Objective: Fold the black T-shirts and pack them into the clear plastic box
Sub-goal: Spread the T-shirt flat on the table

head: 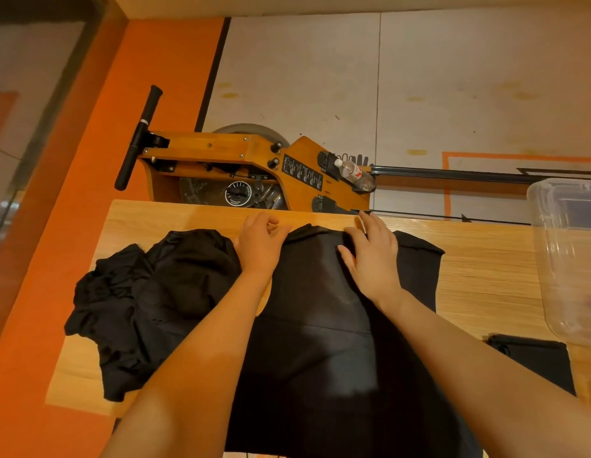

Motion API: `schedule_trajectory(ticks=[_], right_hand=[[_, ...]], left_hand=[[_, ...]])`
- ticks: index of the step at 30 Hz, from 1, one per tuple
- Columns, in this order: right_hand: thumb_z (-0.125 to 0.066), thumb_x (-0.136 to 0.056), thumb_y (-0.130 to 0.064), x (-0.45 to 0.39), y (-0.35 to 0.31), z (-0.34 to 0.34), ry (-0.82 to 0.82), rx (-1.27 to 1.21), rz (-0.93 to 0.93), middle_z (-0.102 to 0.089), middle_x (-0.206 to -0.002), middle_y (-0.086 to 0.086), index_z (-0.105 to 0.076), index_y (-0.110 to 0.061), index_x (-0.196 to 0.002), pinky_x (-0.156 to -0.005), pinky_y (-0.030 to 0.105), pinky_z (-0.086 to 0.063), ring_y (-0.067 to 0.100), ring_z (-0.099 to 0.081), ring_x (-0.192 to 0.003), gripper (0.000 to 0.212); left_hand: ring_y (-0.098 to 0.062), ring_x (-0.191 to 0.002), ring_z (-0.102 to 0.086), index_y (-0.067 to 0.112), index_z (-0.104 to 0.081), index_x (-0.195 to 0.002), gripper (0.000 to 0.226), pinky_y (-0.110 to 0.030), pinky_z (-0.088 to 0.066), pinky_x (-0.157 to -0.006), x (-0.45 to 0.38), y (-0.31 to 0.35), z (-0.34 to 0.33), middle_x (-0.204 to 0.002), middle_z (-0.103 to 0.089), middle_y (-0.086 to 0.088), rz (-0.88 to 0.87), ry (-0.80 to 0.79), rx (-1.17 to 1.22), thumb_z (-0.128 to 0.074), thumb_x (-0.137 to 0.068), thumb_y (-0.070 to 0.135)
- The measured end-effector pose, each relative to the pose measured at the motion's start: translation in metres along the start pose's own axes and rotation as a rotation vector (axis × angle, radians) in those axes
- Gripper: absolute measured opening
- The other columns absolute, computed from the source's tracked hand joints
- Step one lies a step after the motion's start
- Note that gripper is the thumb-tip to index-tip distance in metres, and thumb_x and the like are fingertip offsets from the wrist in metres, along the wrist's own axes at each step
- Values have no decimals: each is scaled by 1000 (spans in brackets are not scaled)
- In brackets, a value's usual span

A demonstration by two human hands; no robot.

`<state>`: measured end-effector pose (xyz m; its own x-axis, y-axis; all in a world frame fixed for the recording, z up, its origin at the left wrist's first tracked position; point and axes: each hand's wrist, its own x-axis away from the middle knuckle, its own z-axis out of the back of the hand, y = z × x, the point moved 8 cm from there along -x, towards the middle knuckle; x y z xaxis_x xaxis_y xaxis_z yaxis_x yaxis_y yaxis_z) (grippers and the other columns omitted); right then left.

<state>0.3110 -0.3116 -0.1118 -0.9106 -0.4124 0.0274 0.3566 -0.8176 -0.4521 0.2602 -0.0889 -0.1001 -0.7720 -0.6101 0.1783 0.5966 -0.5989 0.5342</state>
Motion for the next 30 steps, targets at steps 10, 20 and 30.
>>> schedule_trajectory(ticks=[10,20,30], right_hand=[[-56,-96,-40,-44,-27,-15,-114,-102,-86,-18,-162,10,-69,-22,-103,-117,50,-8,28,-2,-150,24],[-58,-95,-35,-51,-38,-24,-185,-153,-148,-19,-162,6,-72,-24,-87,-119,51,-3,26,1,-150,20],[-60,-95,-27,-62,-36,-17,-74,-297,-186,-32,-156,5,-70,-19,-90,-118,49,-8,25,-11,-148,14]], left_hand=[[-21,-120,-41,23,-72,-95,25,-38,-28,-98,10,-20,2,-121,-50,2,107,-92,-91,-69,-83,44],[-18,-99,-53,23,-58,-83,13,-36,-35,-92,9,-19,6,-105,-57,2,107,-42,-36,-63,-91,32],[-14,-80,-59,17,-57,-101,18,-33,-49,-71,6,-15,-1,-84,-59,6,131,-74,98,-62,-92,33]])
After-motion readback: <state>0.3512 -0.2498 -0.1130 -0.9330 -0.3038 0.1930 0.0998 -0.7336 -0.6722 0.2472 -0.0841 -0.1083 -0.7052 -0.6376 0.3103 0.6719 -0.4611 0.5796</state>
